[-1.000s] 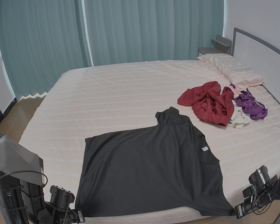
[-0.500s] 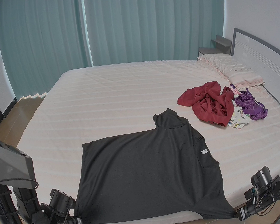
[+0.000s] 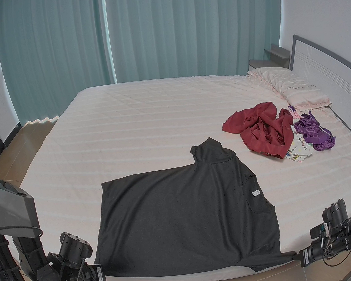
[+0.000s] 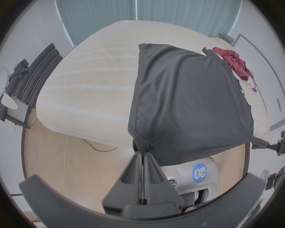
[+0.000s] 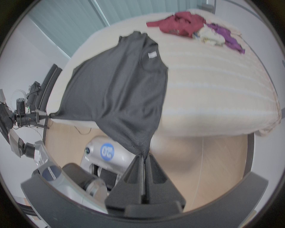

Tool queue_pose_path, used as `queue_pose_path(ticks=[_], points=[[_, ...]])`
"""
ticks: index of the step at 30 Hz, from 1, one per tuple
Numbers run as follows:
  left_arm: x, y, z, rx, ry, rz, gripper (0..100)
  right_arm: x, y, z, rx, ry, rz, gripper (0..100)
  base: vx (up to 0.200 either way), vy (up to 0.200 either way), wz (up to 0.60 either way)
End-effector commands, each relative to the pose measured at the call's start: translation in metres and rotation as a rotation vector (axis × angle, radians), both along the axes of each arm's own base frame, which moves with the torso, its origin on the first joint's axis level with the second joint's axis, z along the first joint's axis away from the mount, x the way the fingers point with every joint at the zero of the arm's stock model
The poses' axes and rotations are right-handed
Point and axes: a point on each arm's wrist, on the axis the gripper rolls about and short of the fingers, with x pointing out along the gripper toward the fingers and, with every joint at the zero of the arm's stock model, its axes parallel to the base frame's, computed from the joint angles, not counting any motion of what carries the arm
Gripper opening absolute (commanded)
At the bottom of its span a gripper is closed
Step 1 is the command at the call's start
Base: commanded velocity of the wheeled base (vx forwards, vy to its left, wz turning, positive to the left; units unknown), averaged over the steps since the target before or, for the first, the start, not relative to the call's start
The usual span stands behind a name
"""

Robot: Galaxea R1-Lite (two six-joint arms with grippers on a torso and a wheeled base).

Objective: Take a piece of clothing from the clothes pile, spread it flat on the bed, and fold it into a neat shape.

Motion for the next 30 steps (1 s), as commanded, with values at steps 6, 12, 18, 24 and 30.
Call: queue_pose_path(ticks=[6, 12, 18, 24, 30], points=[[0.012, 0.007, 0.012, -0.054, -0.148, 0.068, 0, 0.033, 0.006, 0.022, 0.080, -0.251, -0.063, 0, 0.000, 0.000, 0.00], [0.025, 0.009, 0.018, -0.086, -0.259, 0.093, 0, 0.057, 0.010, 0.038, 0.104, -0.344, -0.102, 0, 0.000, 0.000, 0.00], [0.050, 0.014, 0.019, -0.101, -0.339, 0.143, 0, 0.086, 0.015, 0.049, 0.090, -0.421, -0.122, 0, 0.000, 0.000, 0.00], [0.068, 0.021, 0.017, -0.104, -0.368, 0.190, 0, 0.105, 0.018, 0.057, 0.087, -0.452, -0.131, 0, 0.000, 0.000, 0.00], [0.087, 0.018, 0.013, -0.113, -0.398, 0.195, 0, 0.123, 0.022, 0.059, 0.084, -0.450, -0.131, 0, 0.000, 0.000, 0.00]])
